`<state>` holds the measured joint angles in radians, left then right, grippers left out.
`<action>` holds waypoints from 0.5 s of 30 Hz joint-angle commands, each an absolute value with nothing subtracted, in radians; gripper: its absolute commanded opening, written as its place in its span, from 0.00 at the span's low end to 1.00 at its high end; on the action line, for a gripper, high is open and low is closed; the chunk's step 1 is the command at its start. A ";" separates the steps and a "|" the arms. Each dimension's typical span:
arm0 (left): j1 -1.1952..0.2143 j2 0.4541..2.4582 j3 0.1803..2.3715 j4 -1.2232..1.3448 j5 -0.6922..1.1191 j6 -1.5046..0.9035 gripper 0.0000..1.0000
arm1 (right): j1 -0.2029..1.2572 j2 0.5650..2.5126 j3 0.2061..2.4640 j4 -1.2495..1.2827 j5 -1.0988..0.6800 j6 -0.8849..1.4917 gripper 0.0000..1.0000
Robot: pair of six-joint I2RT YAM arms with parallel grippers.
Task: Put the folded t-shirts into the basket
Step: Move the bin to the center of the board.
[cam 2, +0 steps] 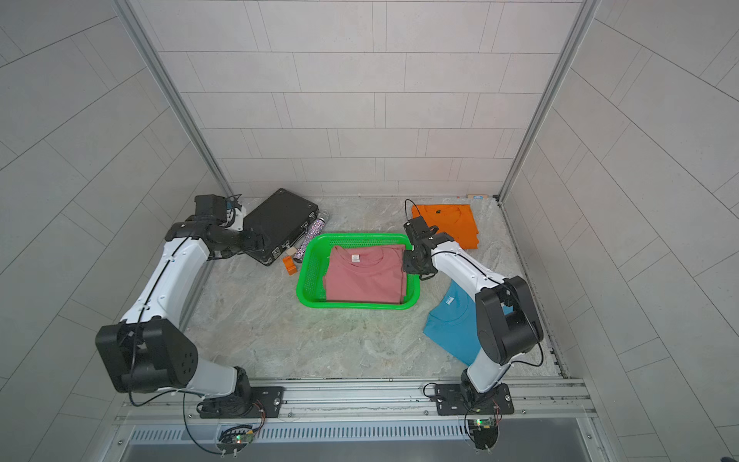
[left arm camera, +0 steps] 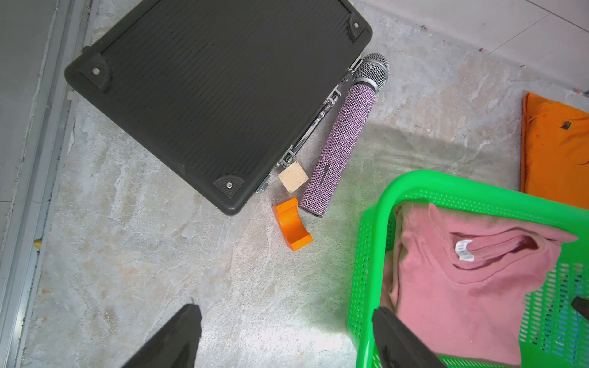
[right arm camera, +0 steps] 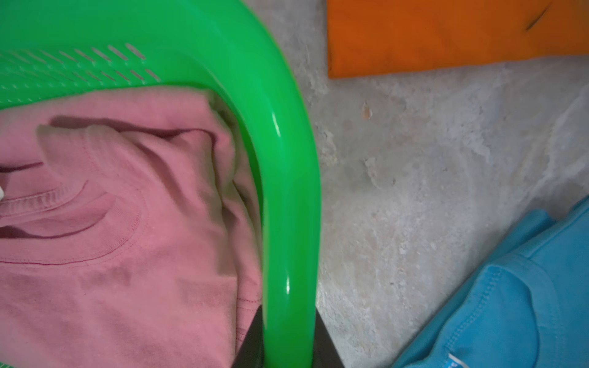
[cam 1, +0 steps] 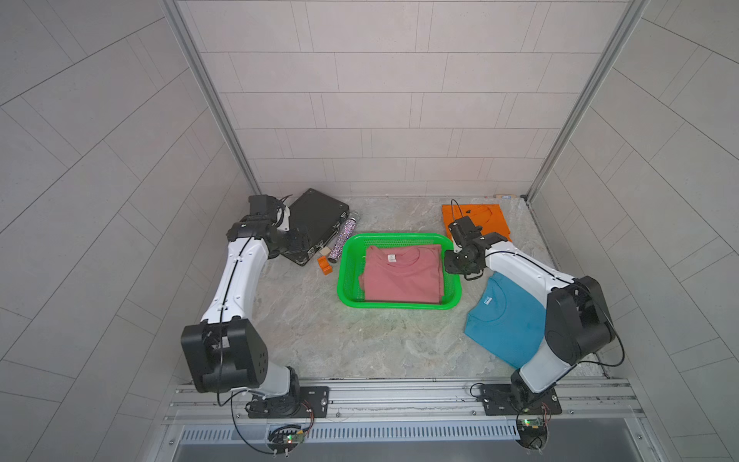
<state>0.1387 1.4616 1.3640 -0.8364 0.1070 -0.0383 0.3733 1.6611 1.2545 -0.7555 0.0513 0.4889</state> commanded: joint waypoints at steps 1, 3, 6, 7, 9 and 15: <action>0.150 1.432 1.343 -0.826 0.134 -0.054 0.84 | 0.367 1.702 1.340 -0.709 0.138 0.476 0.15; 0.152 1.432 1.341 -0.826 0.138 -0.056 0.84 | 0.358 1.746 1.397 -0.710 0.127 0.433 0.15; 0.153 1.437 1.343 -0.825 0.156 -0.064 0.84 | 0.337 1.820 1.505 -0.758 0.161 0.379 0.15; 0.153 1.439 1.344 -0.825 0.170 -0.065 0.84 | 0.325 1.835 1.527 -0.763 0.159 0.366 0.15; 0.153 1.442 1.344 -0.826 0.190 -0.065 0.84 | 0.301 1.863 1.567 -0.759 0.124 0.348 0.15; 0.153 1.445 1.348 -0.829 0.240 -0.050 0.85 | 0.243 1.978 1.689 -0.726 -0.048 0.277 0.17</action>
<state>0.1467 1.4563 1.3556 -0.8299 0.1852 -0.0563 0.2653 1.9415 1.6402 -0.7681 0.0078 0.3447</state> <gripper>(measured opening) 0.845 0.196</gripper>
